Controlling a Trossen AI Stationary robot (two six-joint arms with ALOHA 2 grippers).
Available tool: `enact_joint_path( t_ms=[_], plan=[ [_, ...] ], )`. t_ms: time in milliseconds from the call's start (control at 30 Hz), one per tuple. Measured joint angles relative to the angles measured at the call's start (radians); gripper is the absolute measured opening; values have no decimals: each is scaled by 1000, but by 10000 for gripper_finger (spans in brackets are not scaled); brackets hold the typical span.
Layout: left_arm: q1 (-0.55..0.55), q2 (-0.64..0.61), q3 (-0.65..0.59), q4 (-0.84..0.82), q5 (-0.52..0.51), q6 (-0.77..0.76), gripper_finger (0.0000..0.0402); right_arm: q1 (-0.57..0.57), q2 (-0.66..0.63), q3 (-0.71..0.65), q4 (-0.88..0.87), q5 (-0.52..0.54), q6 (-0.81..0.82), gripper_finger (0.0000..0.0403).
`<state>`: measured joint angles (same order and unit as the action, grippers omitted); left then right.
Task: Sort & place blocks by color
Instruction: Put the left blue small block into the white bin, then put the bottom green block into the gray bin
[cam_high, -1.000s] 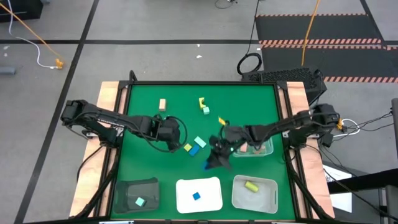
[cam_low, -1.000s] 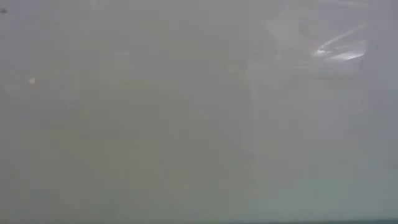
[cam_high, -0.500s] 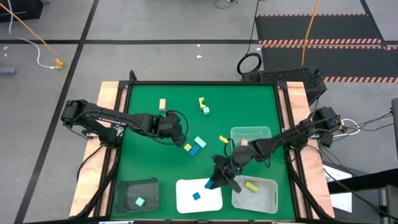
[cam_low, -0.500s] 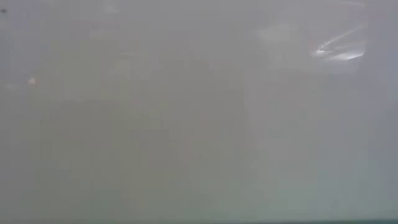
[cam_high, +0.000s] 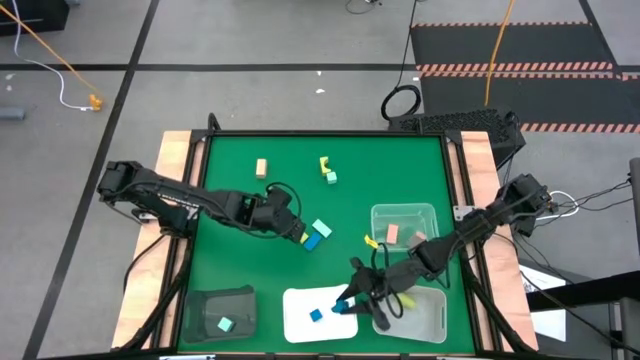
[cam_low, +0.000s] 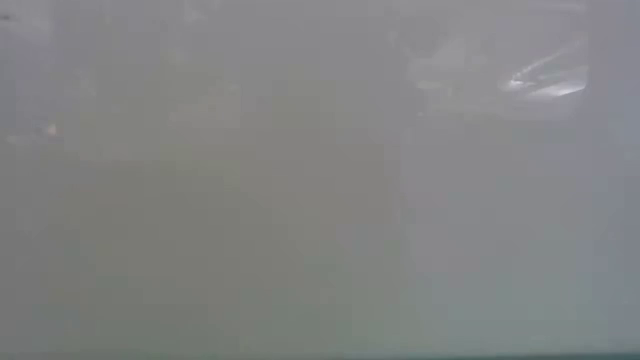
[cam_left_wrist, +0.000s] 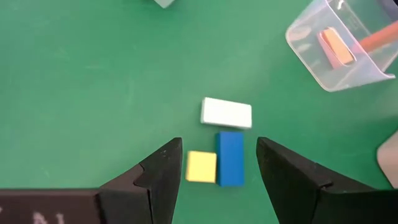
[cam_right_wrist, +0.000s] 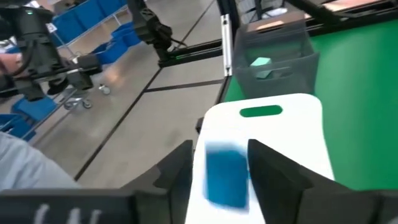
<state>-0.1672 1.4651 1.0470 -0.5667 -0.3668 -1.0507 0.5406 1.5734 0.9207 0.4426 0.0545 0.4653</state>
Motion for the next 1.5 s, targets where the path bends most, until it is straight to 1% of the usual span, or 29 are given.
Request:
enact_joint_path(
  t_ms=[100, 267, 367, 467, 567, 700, 767, 967, 1100, 1200, 1300, 1467, 1500],
  plan=[
    [-20, 0, 0, 0, 0, -15, 207, 11, 0, 0, 0, -2, 0, 159],
    [-46, 0, 0, -1, 0, -46, 207, 14, 0, 0, 3, 1, 10, 167],
    [-56, 0, 0, -8, 0, -52, 207, -5, -9, 0, 30, 0, 43, 168],
    [-61, 0, 0, -8, 0, -52, 207, -47, -30, 0, 39, 1, 104, 168],
    [-67, 1, 0, -10, 0, -40, 207, -94, -48, 0, -15, 1, 128, 168],
    [-77, 1, 0, -9, 0, -28, 207, -161, -73, 0, -145, -2, 124, 169],
    [-80, 1, 0, -8, 1, 10, 207, -195, -83, 0, -211, -2, 108, 169],
    [-102, 21, 0, -2, 2, 253, 207, -285, -84, 0, -334, -2, 16, 169],
    [-103, 79, -1, 40, 0, 385, 207, -341, -83, 0, -403, 0, -49, 169],
    [-102, 134, 2, 105, -1, 469, 207, -383, -83, 0, -430, 1, -65, 169],
    [-91, 189, 1, 120, 0, 498, 207, -421, -83, 0, -434, -1, -62, 169],
    [-62, 245, 3, 115, -3, 436, 207, -467, -83, 0, -443, -3, -63, 169],
    [-58, 256, 2, 93, -1, 427, 207, -473, -83, 0, -444, -3, -66, 169]
  ],
)
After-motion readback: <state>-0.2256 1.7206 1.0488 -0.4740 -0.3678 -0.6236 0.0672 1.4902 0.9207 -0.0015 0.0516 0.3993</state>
